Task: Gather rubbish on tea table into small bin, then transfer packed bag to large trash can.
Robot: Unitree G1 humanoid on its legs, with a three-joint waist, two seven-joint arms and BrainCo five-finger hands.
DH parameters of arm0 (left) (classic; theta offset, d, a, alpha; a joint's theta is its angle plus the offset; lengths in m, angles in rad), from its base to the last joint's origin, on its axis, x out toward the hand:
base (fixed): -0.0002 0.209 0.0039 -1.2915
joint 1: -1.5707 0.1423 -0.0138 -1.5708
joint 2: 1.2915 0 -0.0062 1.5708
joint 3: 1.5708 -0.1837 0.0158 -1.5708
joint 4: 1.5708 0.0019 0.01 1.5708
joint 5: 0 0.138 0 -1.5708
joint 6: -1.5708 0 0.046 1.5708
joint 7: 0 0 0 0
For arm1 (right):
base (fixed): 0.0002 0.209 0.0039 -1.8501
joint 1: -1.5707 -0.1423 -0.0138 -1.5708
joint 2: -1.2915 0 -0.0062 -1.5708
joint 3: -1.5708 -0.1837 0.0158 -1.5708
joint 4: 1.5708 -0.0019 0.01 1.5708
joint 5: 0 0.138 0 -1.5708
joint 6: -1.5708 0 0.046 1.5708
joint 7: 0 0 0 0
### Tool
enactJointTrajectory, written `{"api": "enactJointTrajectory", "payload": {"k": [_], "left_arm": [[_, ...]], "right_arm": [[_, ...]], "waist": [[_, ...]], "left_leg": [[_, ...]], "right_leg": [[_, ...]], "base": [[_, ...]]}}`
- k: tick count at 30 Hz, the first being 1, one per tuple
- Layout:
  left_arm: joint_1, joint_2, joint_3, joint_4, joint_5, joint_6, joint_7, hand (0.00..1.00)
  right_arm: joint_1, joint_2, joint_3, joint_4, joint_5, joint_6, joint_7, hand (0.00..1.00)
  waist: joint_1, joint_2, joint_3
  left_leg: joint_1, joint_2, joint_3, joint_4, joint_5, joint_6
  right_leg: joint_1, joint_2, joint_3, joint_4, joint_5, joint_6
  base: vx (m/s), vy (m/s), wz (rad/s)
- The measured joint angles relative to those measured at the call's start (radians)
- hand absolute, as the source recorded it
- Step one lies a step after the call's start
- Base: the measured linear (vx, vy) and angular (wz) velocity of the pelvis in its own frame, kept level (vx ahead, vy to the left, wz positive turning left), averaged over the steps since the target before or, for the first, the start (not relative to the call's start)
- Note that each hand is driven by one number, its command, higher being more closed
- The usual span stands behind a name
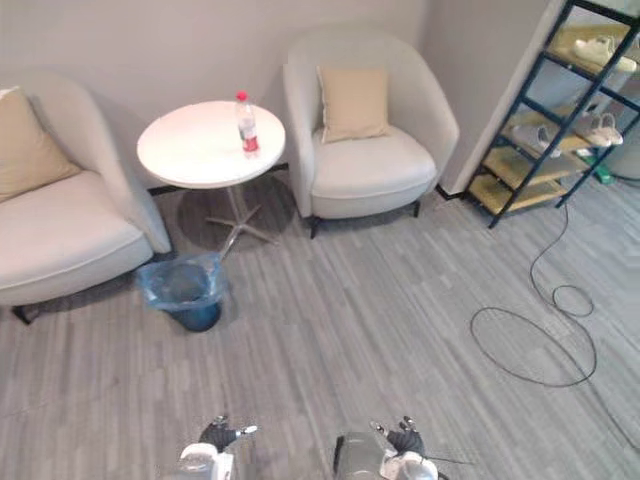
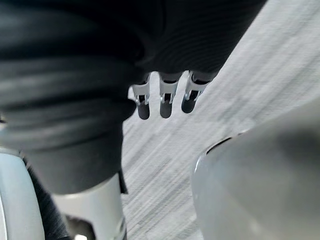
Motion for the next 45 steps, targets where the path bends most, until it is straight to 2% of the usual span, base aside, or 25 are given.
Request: {"api": "enactJointTrajectory", "payload": {"k": [3, 5, 7, 8, 10, 14, 16, 17, 19, 22, 23, 24, 26, 27, 29, 31, 33, 34, 35, 38, 40, 41, 42, 43, 45], "left_arm": [[-0.005, -0.03, 0.029, 0.014, 0.0, -0.002, -0.012, 0.0], [-0.007, -0.05, 0.084, 0.007, 0.0, -0.001, -0.012, 0.0], [-0.006, -0.066, 0.126, -0.019, -0.001, -0.002, -0.013, 0.0], [-0.005, -0.066, 0.132, -0.04, -0.001, -0.003, -0.014, 0.0], [-0.008, -0.064, 0.132, -0.061, -0.002, -0.004, -0.015, 0.0], [-0.003, -0.067, 0.139, -0.092, -0.001, -0.017, -0.021, 0.0], [-0.005, -0.064, 0.114, -0.093, -0.001, -0.017, -0.019, 0.0], [-0.011, -0.057, 0.099, -0.082, 0.001, -0.017, -0.02, 0.0], [-0.018, -0.048, 0.099, -0.073, 0.001, -0.012, -0.02, 0.0], [-0.017, -0.039, 0.077, -0.058, 0.002, -0.012, -0.021, 0.0], [-0.016, -0.032, 0.056, -0.043, 0.001, -0.01, -0.027, 0.0], [-0.012, -0.02, 0.027, -0.031, 0.0, -0.007, -0.03, 0.0], [0.002, -0.015, 0.021, -0.032, 0.0, -0.01, -0.032, 0.0], [0.008, -0.011, 0.022, -0.034, 0.003, -0.012, -0.032, 0.0], [0.007, -0.004, 0.014, -0.032, 0.007, -0.011, -0.029, 0.0], [-0.002, -0.003, -0.024, -0.032, 0.007, -0.012, -0.019, 0.0], [0.002, 0.009, -0.049, -0.035, 0.008, -0.014, -0.012, 0.0], [0.004, 0.021, -0.044, -0.024, 0.008, -0.015, -0.01, 0.0], [-0.006, 0.0, -0.048, -0.014, 0.009, -0.012, -0.011, 0.0], [-0.017, -0.025, -0.035, 0.016, 0.011, -0.011, -0.011, 0.0], [-0.014, -0.056, 0.015, 0.002, 0.019, -0.01, -0.011, 0.0], [-0.008, -0.06, 0.04, -0.023, 0.02, -0.011, -0.012, 0.0], [-0.007, -0.059, 0.044, -0.037, 0.019, -0.012, -0.01, 0.0], [-0.007, -0.059, 0.044, -0.038, 0.019, -0.012, -0.01, 0.0], [-0.008, -0.059, 0.036, -0.058, 0.019, -0.013, -0.011, 0.0]], "right_arm": [[-0.023, -0.022, -0.006, 0.019, -0.001, 0.001, -0.001, 0.0], [-0.022, -0.022, -0.007, 0.022, -0.001, 0.005, -0.003, 0.0], [-0.009, -0.022, 0.006, 0.016, 0.0, 0.006, -0.005, 0.0], [-0.01, -0.022, 0.014, 0.014, 0.001, 0.007, -0.007, 0.0], [-0.011, -0.039, 0.001, 0.017, 0.002, 0.014, -0.004, 0.0], [-0.009, -0.024, -0.038, 0.011, 0.05, 0.019, -0.001, 0.0], [-0.018, -0.012, 0.001, 0.022, 0.042, 0.01, -0.002, 0.0], [-0.032, -0.006, 0.007, 0.045, 0.04, 0.011, -0.003, 0.0], [-0.031, 0.013, 0.008, 0.065, 0.038, 0.014, -0.004, 0.0], [-0.028, 0.032, 0.004, 0.059, 0.005, 0.021, 0.001, 0.0], [-0.025, 0.032, 0.0, 0.05, -0.001, 0.019, 0.004, 0.0], [-0.03, 0.034, 0.009, 0.008, -0.001, 0.024, 0.004, 0.0], [-0.027, 0.023, 0.076, -0.075, -0.003, 0.039, 0.007, 0.0], [-0.044, 0.023, 0.125, -0.16, -0.025, 0.012, 0.02, 0.0], [-0.11, 0.028, 0.169, -0.226, -0.053, -0.02, -0.002, 0.0], [-0.172, 0.024, 0.198, -0.23, -0.082, -0.035, -0.019, 0.0], [-0.186, 0.034, 0.213, -0.258, -0.11, -0.044, -0.034, 0.0], [-0.183, 0.034, 0.218, -0.258, -0.119, -0.055, -0.039, 0.0], [-0.182, 0.013, 0.211, -0.243, -0.119, -0.052, -0.044, 0.0], [-0.172, 0.002, 0.174, -0.202, -0.119, -0.037, -0.049, 0.0], [-0.102, -0.008, 0.151, -0.188, -0.115, -0.03, -0.062, 0.0], [-0.074, 0.0, 0.157, -0.188, -0.113, -0.026, -0.066, 0.0], [-0.066, 0.014, 0.156, -0.189, -0.11, -0.026, -0.067, 0.0], [-0.066, 0.016, 0.156, -0.189, -0.11, -0.026, -0.067, 0.0], [-0.071, 0.034, 0.147, -0.192, -0.11, -0.027, -0.077, 0.0]], "waist": [[-0.003, 0.053, 0.001], [-0.008, 0.054, 0.005], [-0.001, 0.047, 0.012], [0.009, 0.042, 0.022], [0.024, 0.036, 0.022], [0.034, 0.035, 0.022], [0.045, 0.041, 0.019], [0.065, 0.015, 0.008], [0.062, -0.006, -0.014], [0.068, -0.018, -0.016], [0.06, -0.026, -0.016], [0.047, -0.034, -0.015], [0.037, -0.026, -0.013], [0.036, -0.021, -0.012], [0.025, -0.008, -0.004], [0.025, 0.031, 0.007], [0.024, 0.016, -0.003], [0.022, -0.003, -0.007], [0.027, 0.046, -0.01], [0.016, 0.063, -0.009], [0.013, 0.059, -0.006], [0.018, 0.051, 0.001], [0.032, 0.045, 0.006], [0.033, 0.045, 0.005], [0.034, 0.042, 0.005]], "left_leg": [[-0.001, 0.048, -0.037, 0.034, 0.019, -0.031], [-0.051, 0.082, -0.073, 0.196, 0.047, -0.076], [-0.169, 0.116, -0.098, 0.482, 0.107, -0.084], [-0.265, 0.142, -0.091, 0.68, 0.093, -0.08], [-0.35, 0.155, -0.047, 0.749, 0.022, -0.062], [-0.482, 0.103, 0.062, 0.504, -0.001, -0.033], [-0.486, 0.029, 0.035, 0.185, 0.139, -0.018], [-0.466, -0.008, 0.033, 0.15, 0.184, 0.012], [-0.466, -0.03, 0.055, 0.165, 0.15, 0.04], [-0.37, -0.058, 0.085, 0.138, 0.086, 0.06], [-0.315, -0.075, 0.082, 0.111, 0.073, 0.064], [-0.257, -0.09, 0.055, 0.097, 0.042, 0.073], [-0.182, -0.097, 0.02, 0.07, 0.016, 0.079], [-0.136, -0.097, 0.005, 0.044, 0.006, 0.08], [-0.099, -0.077, -0.007, 0.031, 0.006, 0.079], [-0.074, -0.019, -0.036, 0.038, 0.005, 0.078], [-0.051, 0.0, -0.073, 0.041, -0.009, 0.05], [-0.038, 0.003, -0.122, 0.052, -0.045, -0.005], [-0.047, 0.051, -0.159, 0.068, -0.043, -0.009], [-0.093, 0.084, -0.215, 0.182, -0.024, -0.037], [-0.184, 0.097, -0.244, 0.442, 0.051, -0.075], [-0.264, 0.106, -0.234, 0.635, 0.178, -0.083], [-0.334, 0.138, -0.188, 0.763, 0.136, -0.078], [-0.341, 0.141, -0.181, 0.774, 0.124, -0.075], [-0.44, 0.138, -0.056, 0.702, 0.004, -0.041]], "right_leg": [[0.019, 0.028, -0.033, 0.026, -0.08, -0.024], [0.088, 0.04, -0.067, 0.009, -0.122, -0.041], [0.16, 0.053, -0.078, -0.036, -0.147, -0.051], [0.218, 0.063, -0.081, -0.071, -0.159, -0.061], [0.283, 0.065, -0.083, -0.12, -0.164, -0.069], [0.411, 0.057, -0.086, -0.244, -0.159, -0.039], [0.448, 0.059, -0.054, -0.301, -0.167, -0.014], [0.464, 0.038, -0.004, -0.315, -0.173, 0.012], [0.465, 0.008, 0.004, -0.316, -0.184, 0.034], [0.391, -0.025, 0.086, -0.047, -0.205, 0.08], [0.309, -0.042, 0.113, 0.182, -0.185, 0.156], [0.225, -0.059, 0.126, 0.408, -0.163, 0.191], [0.159, -0.091, 0.08, 0.547, -0.187, 0.139], [0.104, -0.107, 0.052, 0.559, -0.205, 0.109], [0.039, -0.101, 0.025, 0.488, -0.237, 0.068], [-0.001, -0.044, -0.002, 0.302, -0.234, 0.043], [0.005, 0.005, 0.047, 0.005, -0.084, 0.036], [0.006, 0.022, 0.118, -0.092, 0.067, 0.038], [0.005, 0.065, 0.118, -0.066, 0.054, 0.027], [0.03, 0.079, 0.069, -0.048, -0.019, -0.001], [0.123, 0.076, 0.015, -0.068, -0.069, -0.014], [0.192, 0.072, 0.006, -0.099, -0.093, -0.027], [0.25, 0.072, -0.011, -0.132, -0.105, -0.037], [0.254, 0.072, -0.012, -0.138, -0.106, -0.038], [0.333, 0.053, -0.046, -0.209, -0.107, -0.036]], "base": [[0.38, -0.244, 0.12], [0.35, -0.266, 0.44], [0.29, -0.234, 0.27], [0.24, -0.154, 0.01], [0.28, -0.114, -0.11], [0.26, 0.007, -0.04], [0.39, 0.135, -0.47], [0.64, 0.198, -0.5], [0.5, 0.133, -0.26], [0.39, 0.17, -0.31], [0.38, 0.155, 0.16], [0.41, 0.127, 0.33], [0.46, 0.042, 0.47], [0.48, -0.016, 0.48], [0.36, -0.085, 0.42], [0.37, -0.182, 0.53], [0.43, -0.272, 0.76], [0.53, -0.349, 0.58], [0.53, -0.349, 0.39], [0.4, -0.254, 0.26], [0.35, -0.224, 0.67], [0.29, -0.169, 0.49], [0.23, -0.127, 0.27], [0.25, -0.094, 0.22], [0.25, -0.083, 0.35]]}}
